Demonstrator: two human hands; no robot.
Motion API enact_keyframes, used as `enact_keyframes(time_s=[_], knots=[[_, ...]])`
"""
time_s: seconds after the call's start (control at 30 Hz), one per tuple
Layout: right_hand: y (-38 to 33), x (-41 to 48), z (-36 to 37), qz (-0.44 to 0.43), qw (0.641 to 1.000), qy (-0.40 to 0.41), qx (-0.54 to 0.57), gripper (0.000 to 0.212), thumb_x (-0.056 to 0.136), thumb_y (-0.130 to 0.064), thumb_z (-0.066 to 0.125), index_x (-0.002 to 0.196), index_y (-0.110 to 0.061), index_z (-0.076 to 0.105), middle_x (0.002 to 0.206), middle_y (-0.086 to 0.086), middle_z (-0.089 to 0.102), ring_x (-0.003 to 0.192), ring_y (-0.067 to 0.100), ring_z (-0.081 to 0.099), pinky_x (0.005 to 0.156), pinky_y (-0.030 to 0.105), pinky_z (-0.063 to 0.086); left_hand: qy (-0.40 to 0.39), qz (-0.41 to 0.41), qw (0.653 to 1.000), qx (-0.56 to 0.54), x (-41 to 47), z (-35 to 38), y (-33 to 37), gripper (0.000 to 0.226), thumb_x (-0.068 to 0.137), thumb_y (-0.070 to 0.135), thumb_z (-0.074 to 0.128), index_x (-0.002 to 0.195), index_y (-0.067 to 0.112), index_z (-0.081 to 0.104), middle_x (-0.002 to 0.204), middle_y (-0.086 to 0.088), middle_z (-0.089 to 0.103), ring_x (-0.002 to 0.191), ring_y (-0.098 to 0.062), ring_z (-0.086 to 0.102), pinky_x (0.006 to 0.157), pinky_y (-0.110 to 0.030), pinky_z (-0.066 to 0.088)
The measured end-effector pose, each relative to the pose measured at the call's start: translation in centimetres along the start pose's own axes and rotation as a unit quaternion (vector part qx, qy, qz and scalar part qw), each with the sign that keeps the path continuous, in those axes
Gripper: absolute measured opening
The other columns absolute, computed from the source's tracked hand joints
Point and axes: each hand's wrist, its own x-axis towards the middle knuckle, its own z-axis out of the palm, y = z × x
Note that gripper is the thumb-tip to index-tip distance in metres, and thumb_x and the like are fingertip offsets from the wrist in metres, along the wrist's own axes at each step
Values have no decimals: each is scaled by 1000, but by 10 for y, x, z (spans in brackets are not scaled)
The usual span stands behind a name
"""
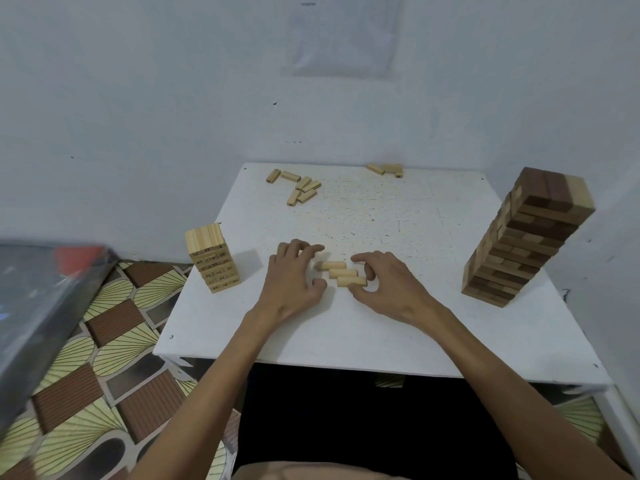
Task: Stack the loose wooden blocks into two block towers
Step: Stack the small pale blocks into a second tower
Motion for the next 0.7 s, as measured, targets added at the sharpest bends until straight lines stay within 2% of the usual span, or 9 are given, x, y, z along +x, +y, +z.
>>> enact_keyframes(time_s=[0.1, 0.2, 0.3, 0.47, 0.53, 0.7], knots=[[-4, 6, -3, 3, 999, -29, -22, 51, 95, -45, 66, 141, -28, 53, 95, -20, 48, 101, 10, 47, 84, 28, 38, -48, -20, 995, 87, 1, -2, 1, 87, 72, 66, 30, 145, 23, 50, 125, -1, 50, 119, -24, 40, 94, -38, 34], [-6, 15, -8, 11, 998, -59, -17, 54, 91, -49, 67, 139, -30, 54, 93, -18, 53, 91, 8, 51, 75, 28, 42, -96, -10, 990, 98, 3, -3, 3, 87, 72, 71, 28, 144, 27, 48, 122, 5, 53, 118, -20, 45, 94, -37, 33], [-10, 27, -16, 21, 994, -102, -28, 57, 87, -47, 70, 138, -28, 55, 89, -14, 57, 84, 6, 58, 74, 31, 52, -117, 12, 989, 86, 6, -4, 5, 75, 77, 67, 36, 138, 26, 51, 119, 7, 58, 114, -18, 51, 92, -37, 38], [-20, 38, -17, 19, 991, -128, -44, 52, 84, -45, 71, 132, -27, 59, 82, -15, 57, 81, 11, 62, 73, 33, 54, -132, 15, 990, 54, 14, -11, 13, 63, 82, 60, 46, 132, 24, 58, 115, 6, 64, 107, -18, 57, 91, -40, 43], [-22, 41, -18, 24, 990, -129, -46, 50, 84, -44, 72, 129, -27, 60, 84, -13, 58, 83, 12, 61, 72, 32, 52, -140, 17, 989, 55, 17, -13, 14, 59, 84, 57, 49, 131, 23, 60, 113, 6, 65, 105, -19, 59, 92, -42, 44], [-22, 47, -19, 28, 988, -147, -31, 61, 83, -39, 78, 137, -21, 57, 97, -5, 63, 95, 14, 60, 83, 30, 52, -181, 32, 981, 61, 23, -15, 15, 40, 95, 43, 59, 127, 20, 62, 104, 1, 62, 97, -21, 60, 85, -39, 48]])
